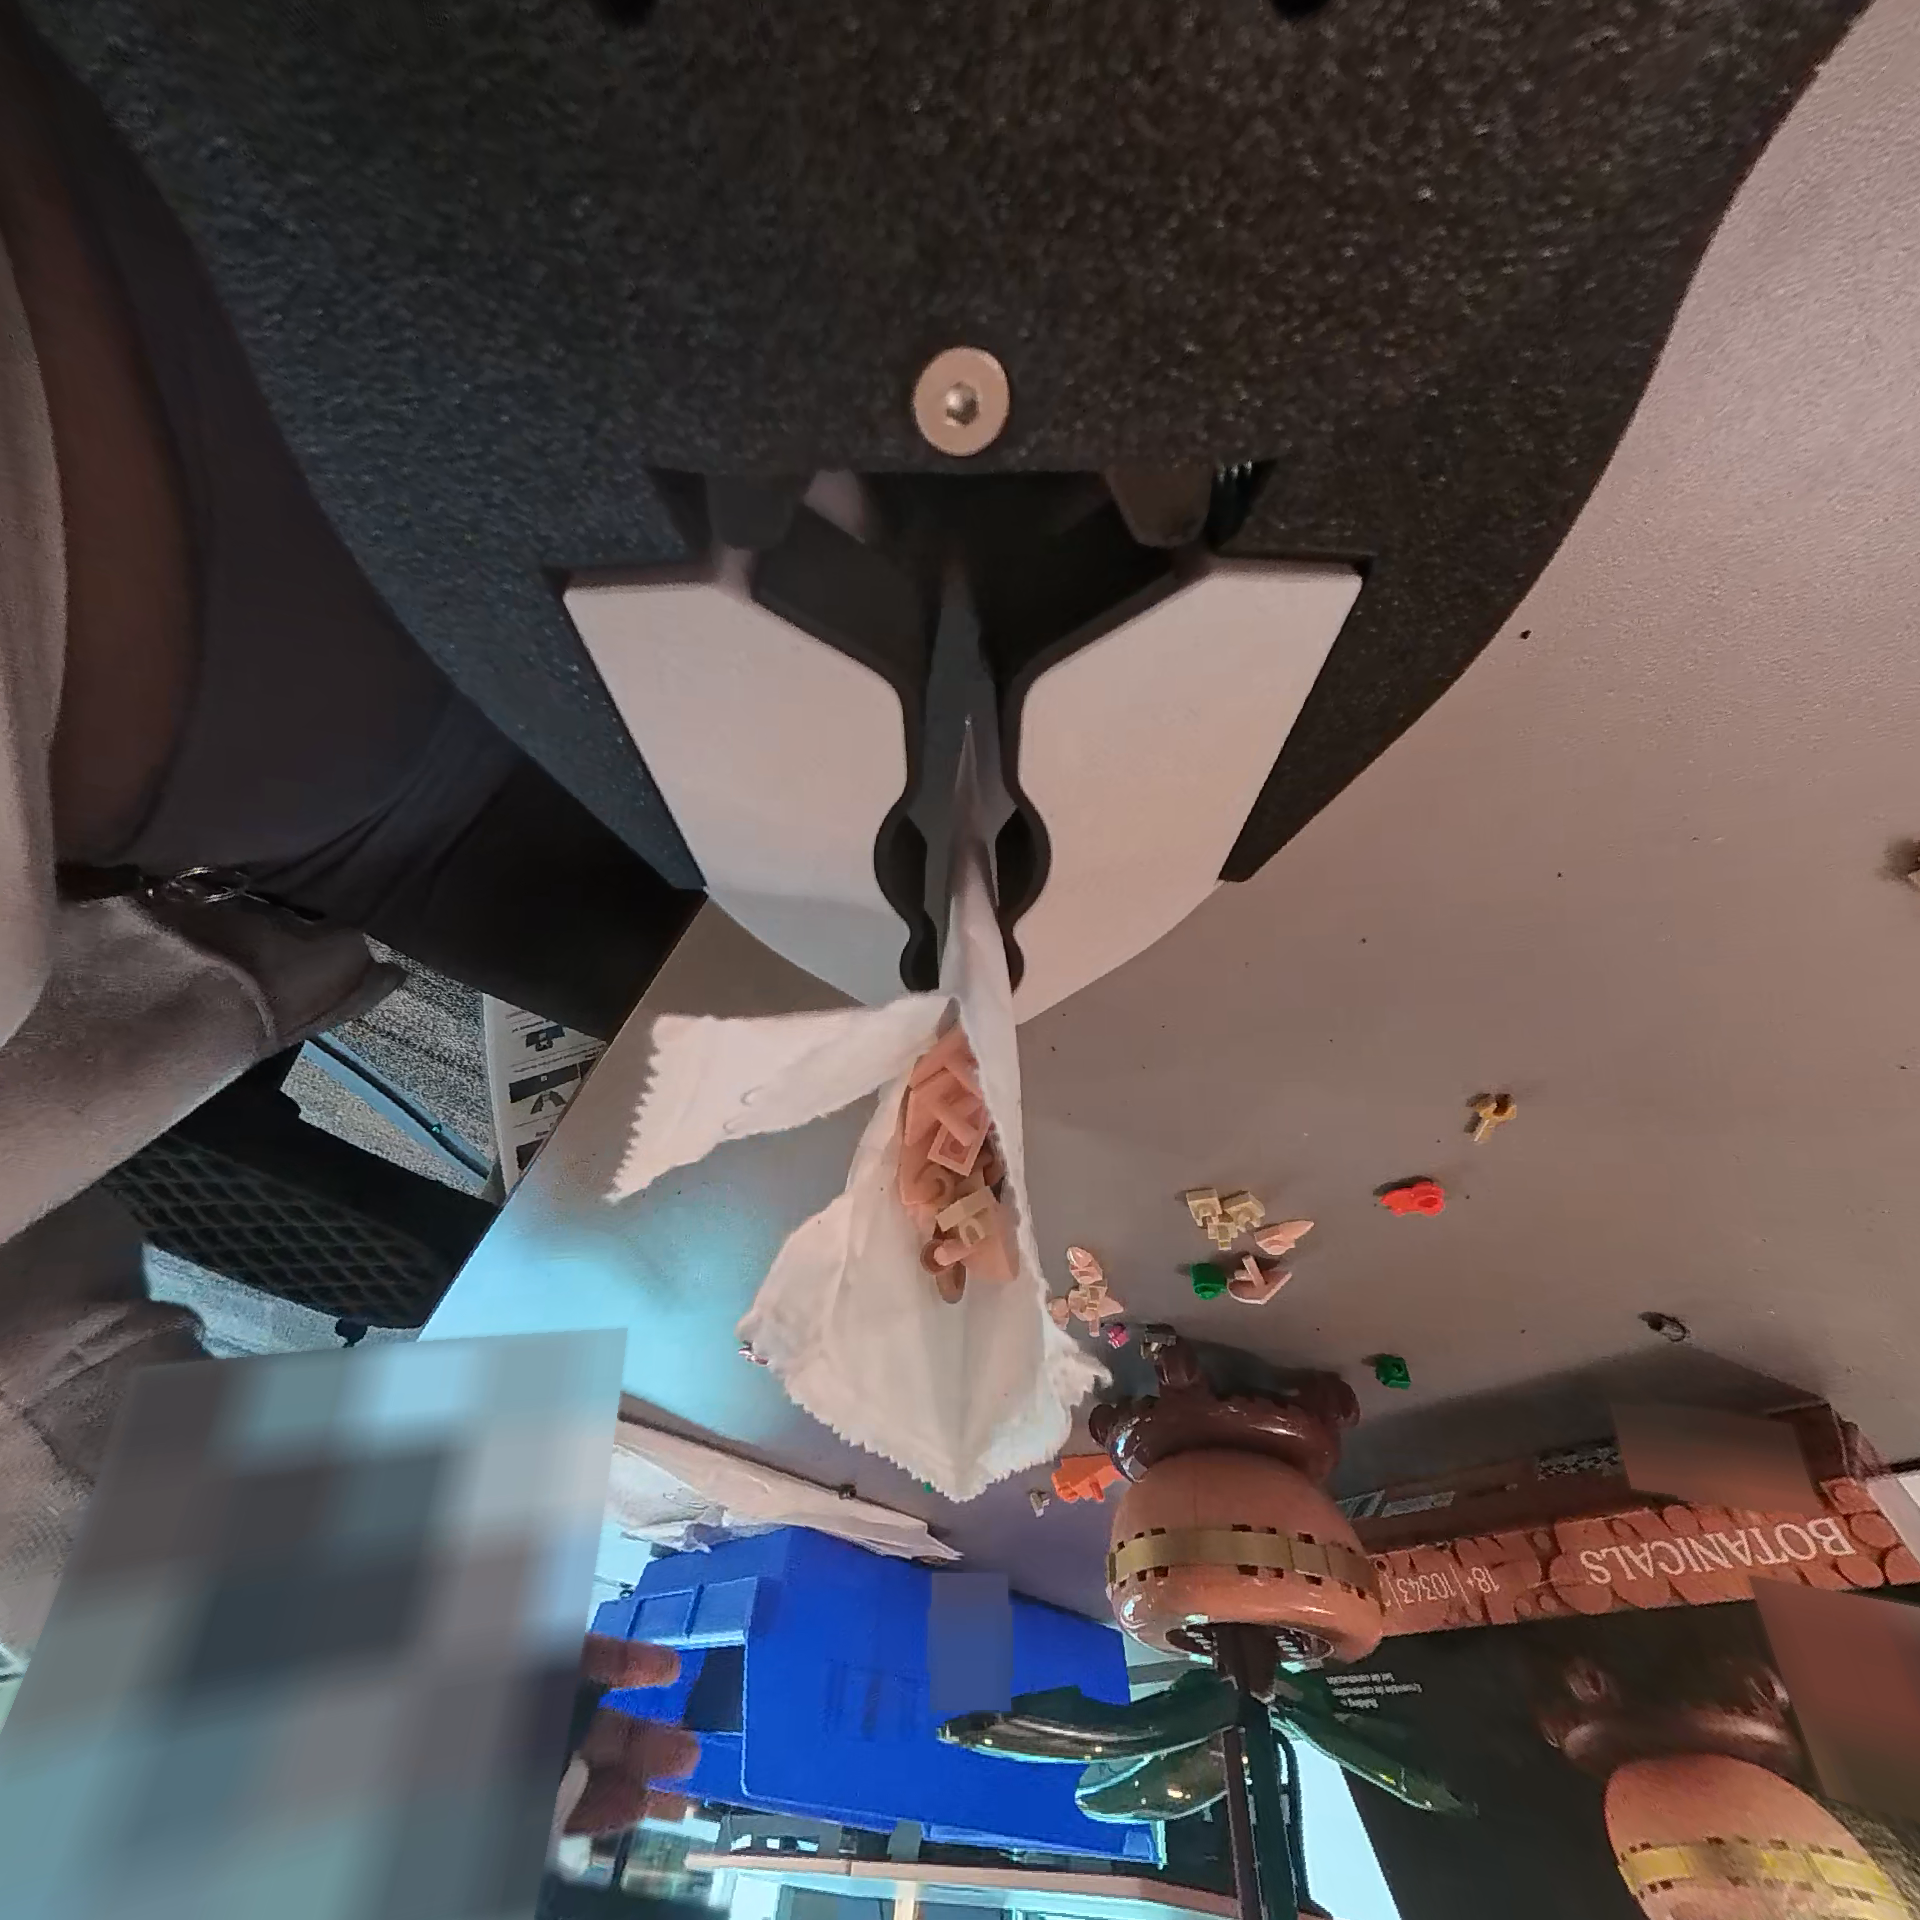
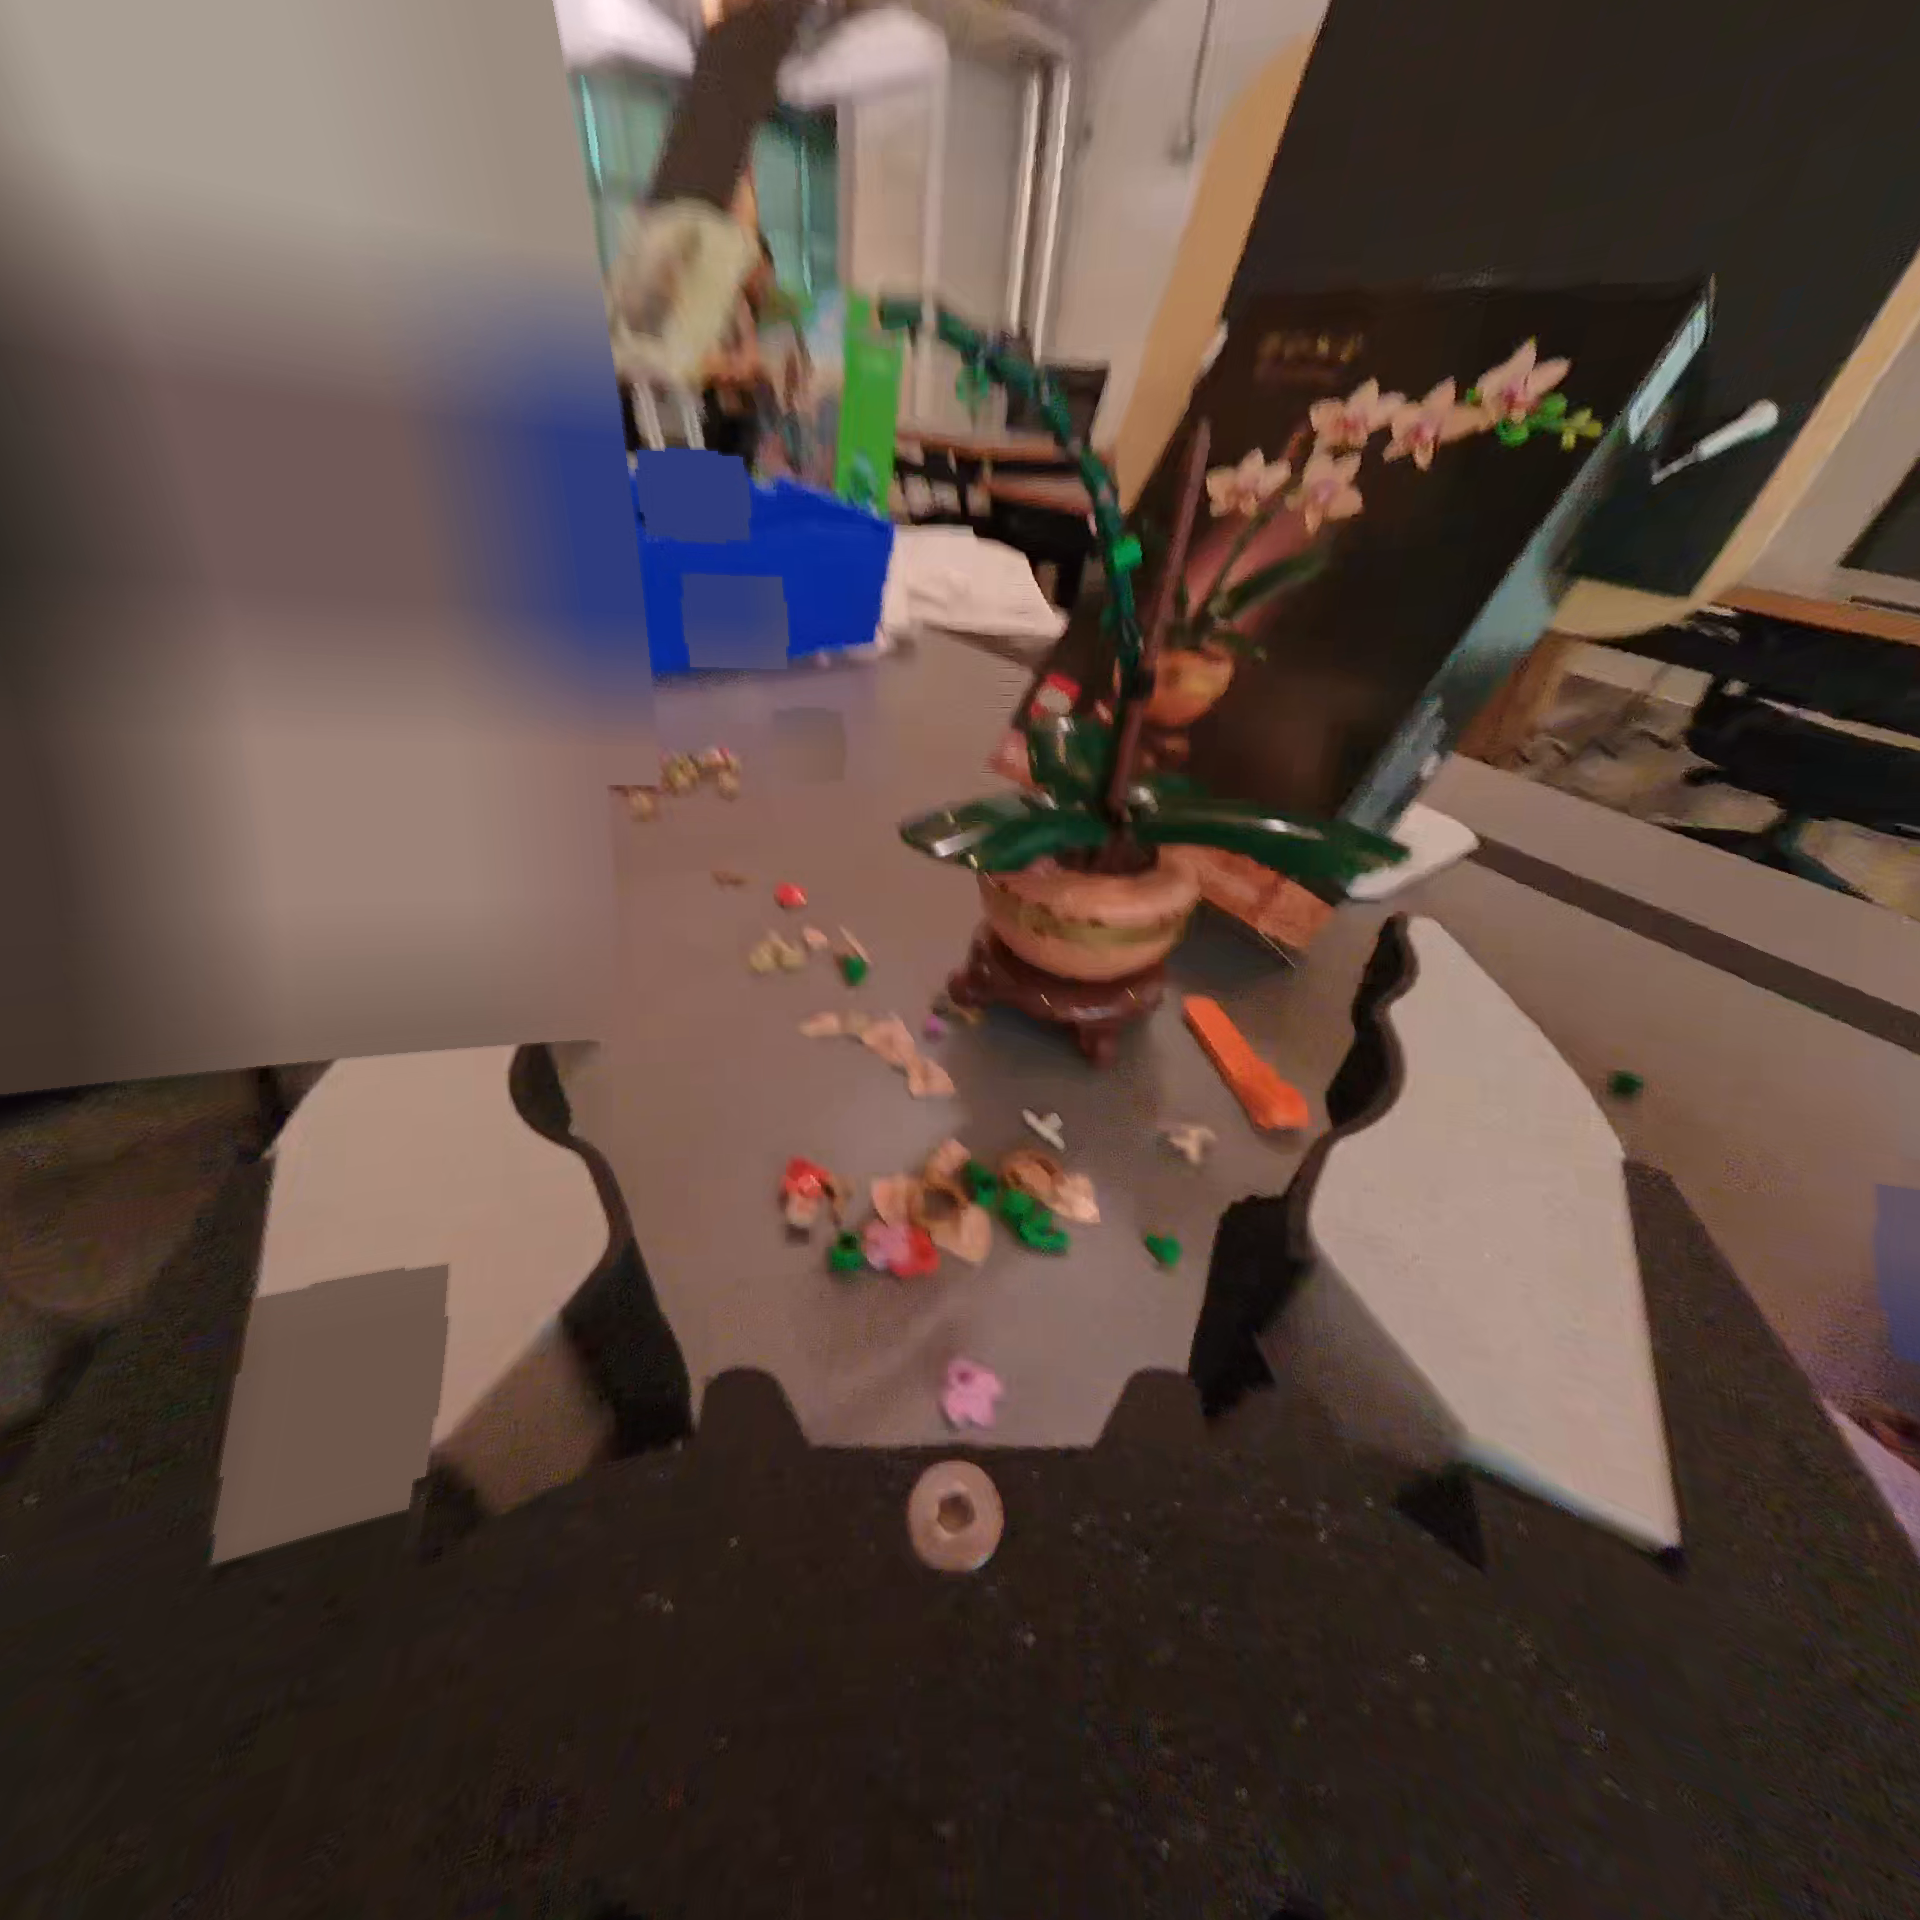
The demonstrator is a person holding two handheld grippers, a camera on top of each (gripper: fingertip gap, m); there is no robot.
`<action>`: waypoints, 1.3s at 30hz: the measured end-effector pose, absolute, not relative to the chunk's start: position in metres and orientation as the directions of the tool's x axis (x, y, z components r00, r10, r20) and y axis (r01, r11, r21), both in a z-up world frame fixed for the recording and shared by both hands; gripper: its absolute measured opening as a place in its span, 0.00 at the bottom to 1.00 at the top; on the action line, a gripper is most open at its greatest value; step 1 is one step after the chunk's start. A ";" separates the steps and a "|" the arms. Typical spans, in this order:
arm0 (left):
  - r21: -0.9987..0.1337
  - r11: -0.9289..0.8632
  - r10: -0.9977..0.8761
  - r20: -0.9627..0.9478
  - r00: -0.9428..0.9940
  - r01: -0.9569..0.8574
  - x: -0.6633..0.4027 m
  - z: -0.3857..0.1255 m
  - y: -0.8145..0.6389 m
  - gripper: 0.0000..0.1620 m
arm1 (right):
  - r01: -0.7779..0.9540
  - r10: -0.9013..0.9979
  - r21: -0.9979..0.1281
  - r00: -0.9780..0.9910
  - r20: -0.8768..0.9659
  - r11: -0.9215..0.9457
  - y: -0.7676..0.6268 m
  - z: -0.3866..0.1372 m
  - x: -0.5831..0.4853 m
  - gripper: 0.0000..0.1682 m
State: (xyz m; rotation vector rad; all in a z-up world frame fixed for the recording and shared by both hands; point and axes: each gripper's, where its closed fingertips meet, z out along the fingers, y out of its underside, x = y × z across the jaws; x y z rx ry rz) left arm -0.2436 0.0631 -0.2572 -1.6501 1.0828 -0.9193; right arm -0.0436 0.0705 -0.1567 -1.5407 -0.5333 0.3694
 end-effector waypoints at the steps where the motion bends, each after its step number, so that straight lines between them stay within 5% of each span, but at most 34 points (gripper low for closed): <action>1: -0.952 -0.180 -0.939 0.092 0.333 -0.246 -0.244 -0.257 0.063 0.05 | 0.236 0.527 -0.971 0.830 0.183 -0.035 0.073 -0.176 -0.040 0.82; 3: -0.952 -0.180 -0.938 0.090 0.334 -0.247 -0.244 -0.257 0.063 0.05 | 0.384 0.572 -0.914 0.783 0.245 -0.134 0.070 -0.212 -0.042 0.74; 7: -0.952 -0.182 -0.939 0.094 0.332 -0.246 -0.244 -0.257 0.062 0.05 | 0.332 0.614 -0.901 0.783 0.099 -0.278 0.076 -0.245 -0.044 0.53; 12: -0.953 -0.184 -0.939 0.097 0.331 -0.243 -0.243 -0.257 0.063 0.05 | 0.429 0.653 -0.741 0.757 -0.018 -0.517 0.078 -0.288 -0.046 0.50; 17: -0.953 -0.193 -0.938 0.110 0.328 -0.233 -0.244 -0.256 0.063 0.05 | 0.468 0.696 -0.730 0.718 -0.015 -0.499 0.089 -0.291 -0.055 0.42; 26: -0.954 -0.198 -0.938 0.119 0.324 -0.224 -0.244 -0.255 0.063 0.05 | 0.485 0.749 -0.746 0.662 -0.028 -0.457 0.085 -0.289 -0.066 0.03; 29: -0.955 -0.194 -0.939 0.113 0.326 -0.227 -0.244 -0.256 0.062 0.05 | 0.522 0.751 -0.742 0.659 0.039 -0.420 0.087 -0.288 -0.065 0.02; 31: -0.955 -0.192 -0.938 0.110 0.327 -0.228 -0.244 -0.256 0.063 0.05 | 0.540 0.757 -0.730 0.651 0.047 -0.419 0.086 -0.287 -0.067 0.19; 37: -0.955 -0.187 -0.939 0.104 0.328 -0.231 -0.244 -0.256 0.062 0.05 | 0.552 0.800 -0.715 0.600 -0.017 -0.430 0.090 -0.288 -0.080 0.24; 39: -0.955 -0.185 -0.939 0.103 0.329 -0.231 -0.244 -0.255 0.062 0.05 | 0.530 0.799 -0.724 0.600 -0.048 -0.441 0.096 -0.289 -0.080 0.16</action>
